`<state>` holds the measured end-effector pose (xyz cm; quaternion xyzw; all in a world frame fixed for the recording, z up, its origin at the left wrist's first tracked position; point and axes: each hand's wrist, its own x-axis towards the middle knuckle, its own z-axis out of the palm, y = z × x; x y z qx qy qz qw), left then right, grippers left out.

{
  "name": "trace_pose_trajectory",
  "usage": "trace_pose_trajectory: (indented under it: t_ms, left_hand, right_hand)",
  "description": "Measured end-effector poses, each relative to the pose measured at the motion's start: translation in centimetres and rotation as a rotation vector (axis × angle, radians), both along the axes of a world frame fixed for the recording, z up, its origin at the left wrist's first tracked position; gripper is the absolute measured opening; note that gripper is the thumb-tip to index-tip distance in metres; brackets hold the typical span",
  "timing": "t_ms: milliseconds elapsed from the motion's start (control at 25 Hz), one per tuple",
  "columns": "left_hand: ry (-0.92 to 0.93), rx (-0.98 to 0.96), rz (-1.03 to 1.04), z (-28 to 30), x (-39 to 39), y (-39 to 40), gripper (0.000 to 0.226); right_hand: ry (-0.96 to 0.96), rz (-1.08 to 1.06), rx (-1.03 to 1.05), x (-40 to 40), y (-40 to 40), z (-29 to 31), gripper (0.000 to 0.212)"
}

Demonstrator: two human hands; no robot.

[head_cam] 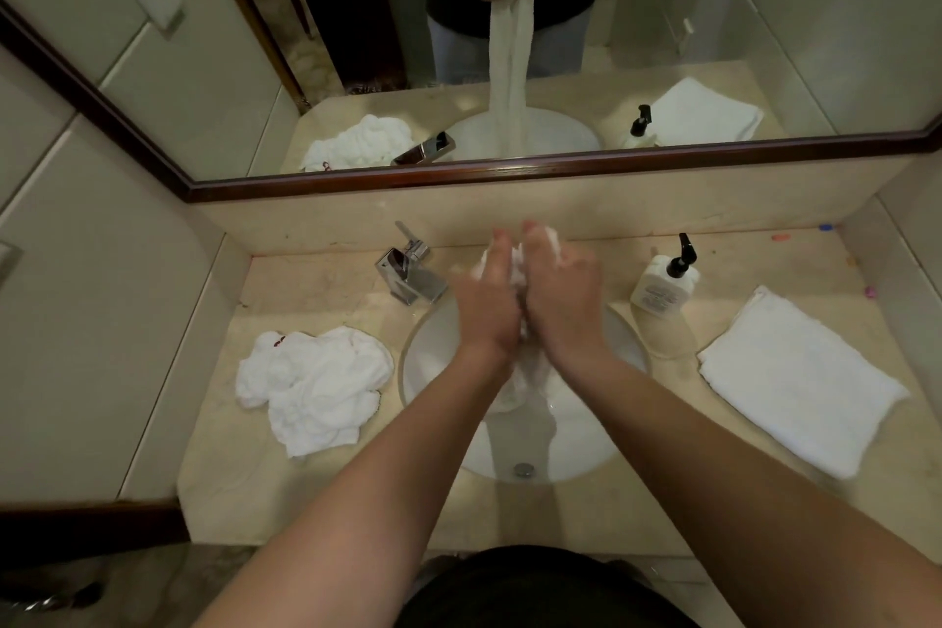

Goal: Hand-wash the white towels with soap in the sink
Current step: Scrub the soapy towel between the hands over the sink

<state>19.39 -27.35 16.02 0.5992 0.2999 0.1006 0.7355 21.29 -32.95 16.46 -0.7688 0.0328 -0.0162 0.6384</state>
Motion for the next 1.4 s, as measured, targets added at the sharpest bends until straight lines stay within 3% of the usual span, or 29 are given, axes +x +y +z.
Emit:
trace_pose_trajectory:
  t_ms: [120, 200, 320, 520, 600, 680, 760, 880, 960, 1040, 1240, 1400]
  left_hand:
    - [0.010, 0.094, 0.014, 0.3, 0.3, 0.6, 0.036]
    - [0.034, 0.027, 0.057, 0.7, 0.0, 0.5, 0.039]
    - [-0.007, 0.095, -0.042, 0.5, -0.8, -0.9, 0.037]
    - [0.041, 0.026, -0.009, 1.0, -0.7, -0.2, 0.039]
    - [0.042, 0.105, -0.049, 1.0, -1.2, -0.5, 0.042]
    - [0.072, 0.117, 0.057, 1.3, -1.1, -0.2, 0.043]
    - [0.075, 0.108, 0.170, 1.6, -0.5, 1.2, 0.044]
    - [0.050, 0.127, 0.201, 1.1, -0.3, 2.5, 0.048]
    - [0.067, 0.120, 0.148, 0.7, -0.3, 2.0, 0.044]
    - [0.108, 0.120, 0.049, 0.3, -0.2, 1.1, 0.040]
    - [0.017, 0.131, -0.036, 0.9, -0.5, -2.5, 0.057]
    - [0.045, 0.194, 0.012, 1.1, 0.4, -1.7, 0.054]
  right_hand:
    - [-0.049, -0.020, -0.018, -0.4, 0.7, -0.6, 0.042]
    - [-0.049, 0.034, -0.040, -1.2, 0.7, -0.7, 0.041]
    - [0.010, -0.089, 0.018, 0.7, -0.5, -0.5, 0.043]
    - [-0.060, 0.064, -0.081, -1.1, -0.2, 0.0, 0.044]
    - [0.098, -0.088, 0.033, 0.4, -1.6, 0.6, 0.045]
    - [0.323, -0.172, 0.178, 1.6, -3.2, 1.0, 0.045]
    - [0.451, -0.148, 0.241, 1.2, -4.6, 0.6, 0.037]
    - [0.480, -0.025, 0.452, 0.5, -6.5, 0.4, 0.029]
    - [0.458, -0.009, 0.524, 0.7, -6.9, 0.6, 0.023]
    - [0.365, -0.060, 0.385, 0.1, -5.6, 0.8, 0.014]
    - [-0.011, 0.058, 0.035, -0.1, -2.7, 1.4, 0.049]
    - [-0.054, 0.045, 0.003, 0.1, -2.1, 0.3, 0.047]
